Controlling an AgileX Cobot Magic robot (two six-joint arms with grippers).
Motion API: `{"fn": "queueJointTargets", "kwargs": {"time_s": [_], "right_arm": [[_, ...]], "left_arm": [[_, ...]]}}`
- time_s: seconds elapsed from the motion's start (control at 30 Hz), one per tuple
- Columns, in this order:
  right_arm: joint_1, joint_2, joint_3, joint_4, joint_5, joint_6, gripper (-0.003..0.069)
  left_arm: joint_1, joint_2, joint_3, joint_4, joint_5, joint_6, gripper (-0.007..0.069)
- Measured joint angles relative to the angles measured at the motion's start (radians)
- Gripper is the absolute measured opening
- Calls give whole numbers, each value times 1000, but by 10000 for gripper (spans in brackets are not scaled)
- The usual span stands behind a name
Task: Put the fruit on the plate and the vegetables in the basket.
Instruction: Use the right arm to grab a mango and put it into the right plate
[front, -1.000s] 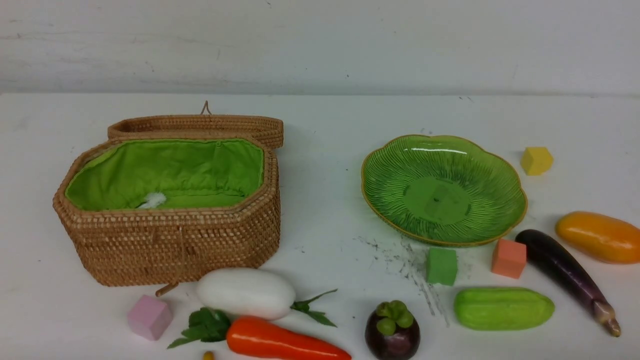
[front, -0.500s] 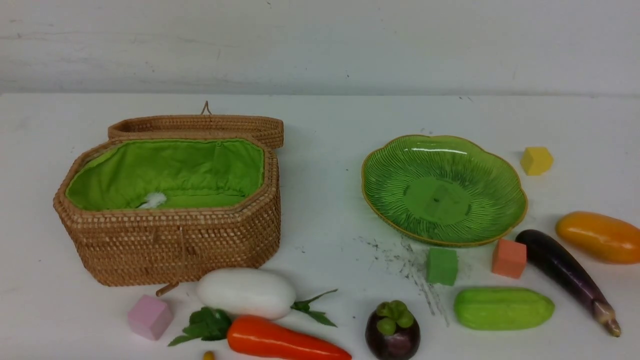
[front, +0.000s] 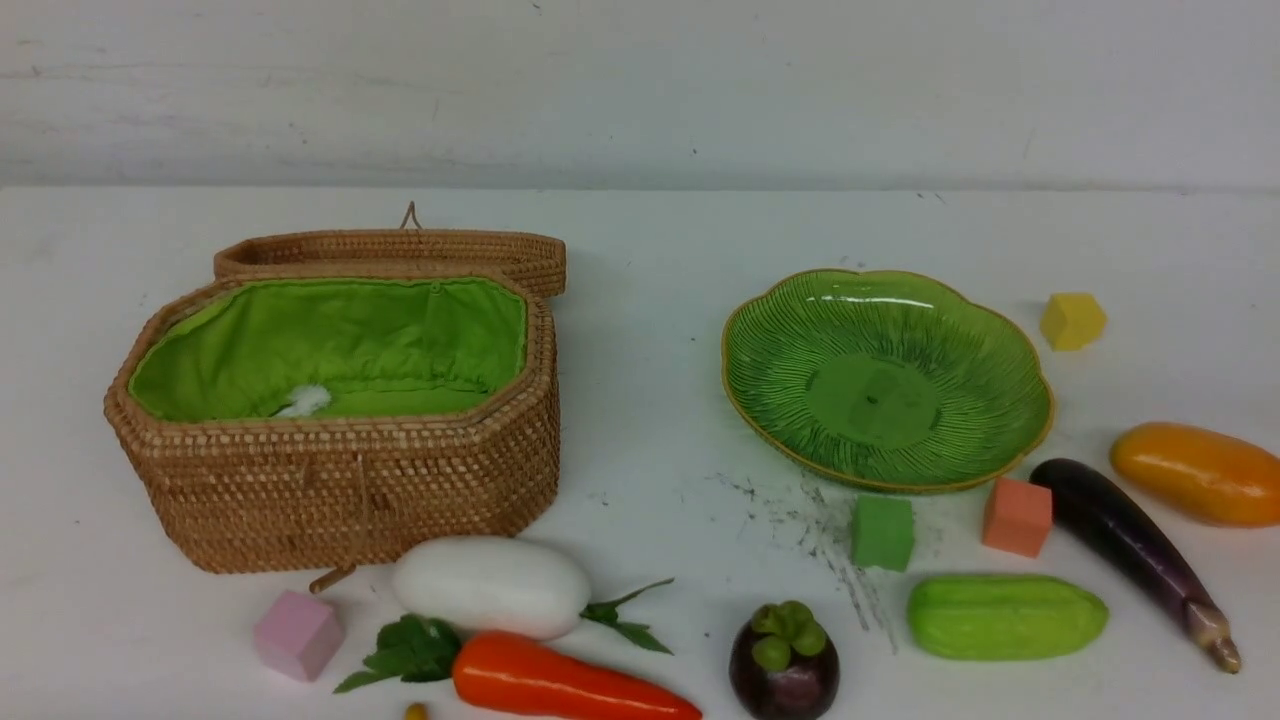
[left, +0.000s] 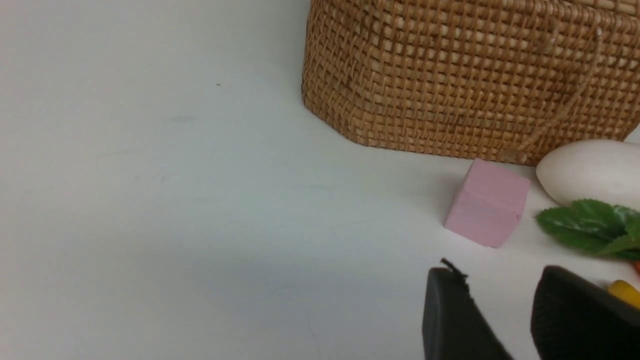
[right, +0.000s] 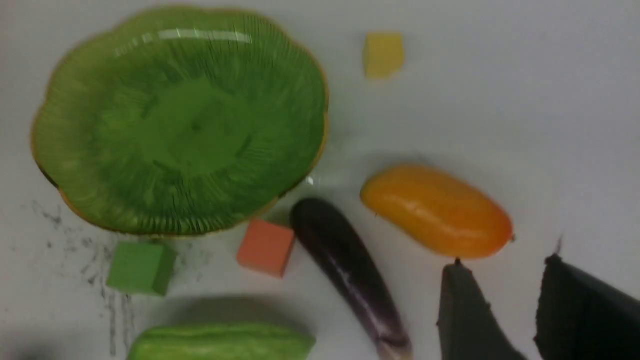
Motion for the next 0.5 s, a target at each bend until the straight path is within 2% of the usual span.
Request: {"fn": "queueJointTargets", "kwargs": {"time_s": [0.13, 0.17, 0.27, 0.33, 0.4, 0.43, 0.5], "right_arm": [[-114, 238, -97, 83, 42, 5, 245], [-114, 248, -103, 89, 42, 2, 245], [-237, 395, -220, 202, 63, -107, 245], [-272, 431, -255, 230, 74, -176, 245], [-302, 491, -306, 255, 92, -399, 245], [-303, 494, -311, 255, 94, -421, 245], [-305, 526, -323, 258, 129, -738, 245]], "left_arm": [[0, 0, 0, 0, 0, 0, 239], [0, 0, 0, 0, 0, 0, 239], [0, 0, 0, 0, 0, 0, 239], [0, 0, 0, 0, 0, 0, 239], [0, 0, 0, 0, 0, 0, 239], [0, 0, 0, 0, 0, 0, 239], [0, 0, 0, 0, 0, 0, 239]]}}
